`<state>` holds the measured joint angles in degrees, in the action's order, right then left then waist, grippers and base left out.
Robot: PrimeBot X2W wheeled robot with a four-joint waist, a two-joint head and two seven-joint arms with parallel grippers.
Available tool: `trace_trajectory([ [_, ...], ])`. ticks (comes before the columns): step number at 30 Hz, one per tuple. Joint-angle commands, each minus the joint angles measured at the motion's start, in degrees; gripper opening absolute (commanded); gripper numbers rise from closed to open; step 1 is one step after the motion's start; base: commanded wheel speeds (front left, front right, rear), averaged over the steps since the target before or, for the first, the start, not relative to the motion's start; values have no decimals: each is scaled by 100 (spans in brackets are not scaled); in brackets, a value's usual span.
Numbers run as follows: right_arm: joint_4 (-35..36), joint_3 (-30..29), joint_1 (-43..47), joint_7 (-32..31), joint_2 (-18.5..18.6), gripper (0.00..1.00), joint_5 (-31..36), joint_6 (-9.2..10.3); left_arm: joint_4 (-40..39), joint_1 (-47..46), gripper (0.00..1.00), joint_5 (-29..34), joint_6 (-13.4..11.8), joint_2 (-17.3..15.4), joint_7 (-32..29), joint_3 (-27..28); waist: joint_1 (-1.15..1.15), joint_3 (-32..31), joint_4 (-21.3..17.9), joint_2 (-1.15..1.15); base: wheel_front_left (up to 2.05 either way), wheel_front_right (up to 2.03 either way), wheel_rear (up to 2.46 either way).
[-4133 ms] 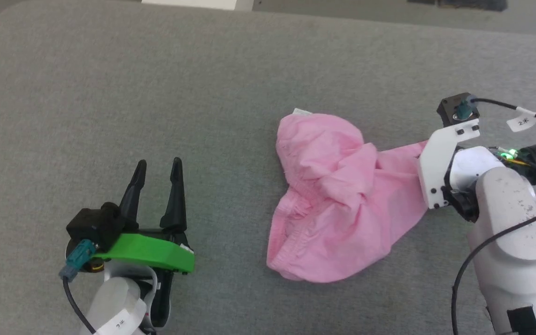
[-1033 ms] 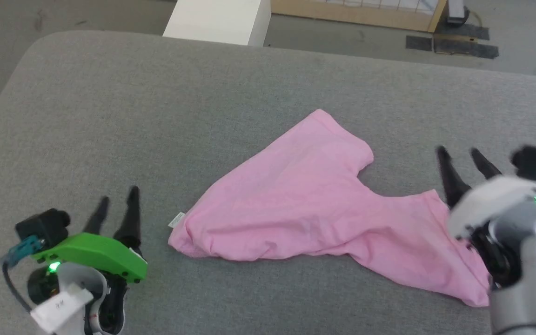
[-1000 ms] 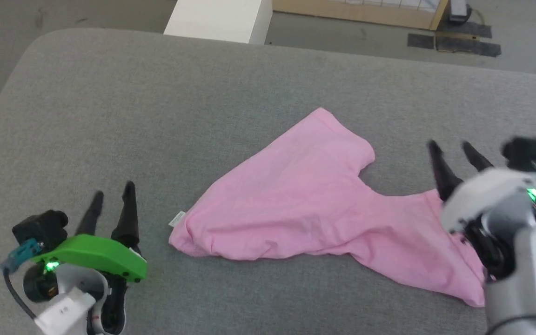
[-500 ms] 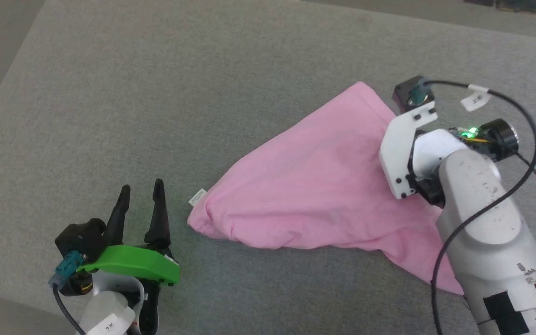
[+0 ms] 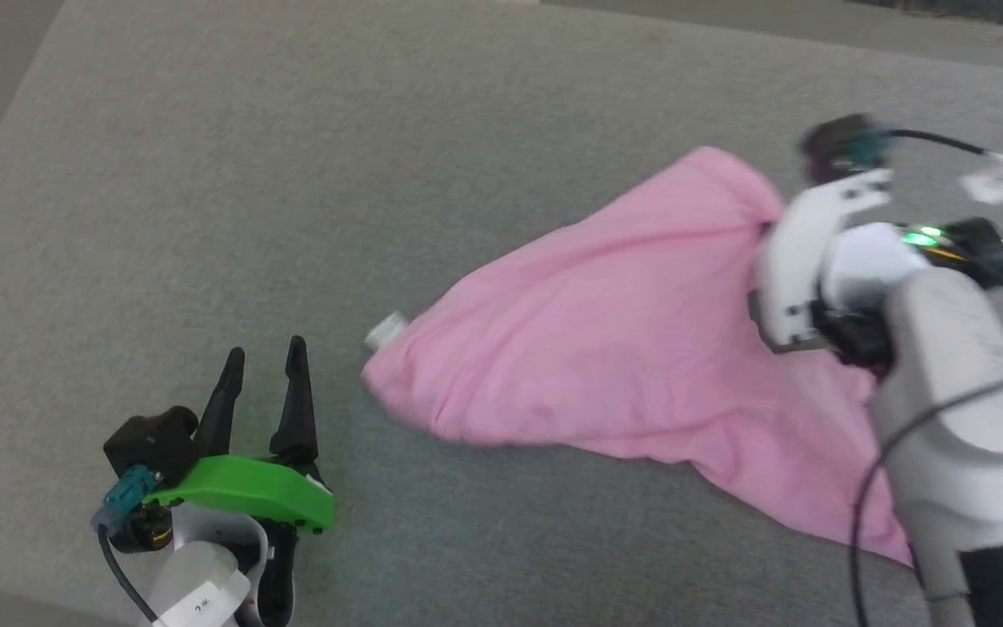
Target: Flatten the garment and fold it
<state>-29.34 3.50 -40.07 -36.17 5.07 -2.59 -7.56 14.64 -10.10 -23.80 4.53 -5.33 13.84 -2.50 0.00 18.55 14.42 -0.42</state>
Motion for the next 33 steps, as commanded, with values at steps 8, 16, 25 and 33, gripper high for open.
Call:
trace_trajectory([
  [8,1598,-1414,1750,152,-20,0,-127,8,-119,43,100,-102,-9,-84,-259,-63,0,-429,-684,42,0,0,0],
  [16,2332,-1657,2852,239,-215,100,-1107,8,-217,95,100,-170,-44,-151,-459,-84,0,-397,-944,42,0,0,0],
  [25,2443,-2442,3054,1655,-218,100,-1558,8,-372,-111,100,-361,47,-138,-879,-295,0,-521,-1087,42,0,0,0],
  [33,2491,-2323,3003,1700,-219,100,-1571,8,-9,-1726,100,-436,68,-179,-2366,-802,0,-279,-1507,42,0,0,0],
])
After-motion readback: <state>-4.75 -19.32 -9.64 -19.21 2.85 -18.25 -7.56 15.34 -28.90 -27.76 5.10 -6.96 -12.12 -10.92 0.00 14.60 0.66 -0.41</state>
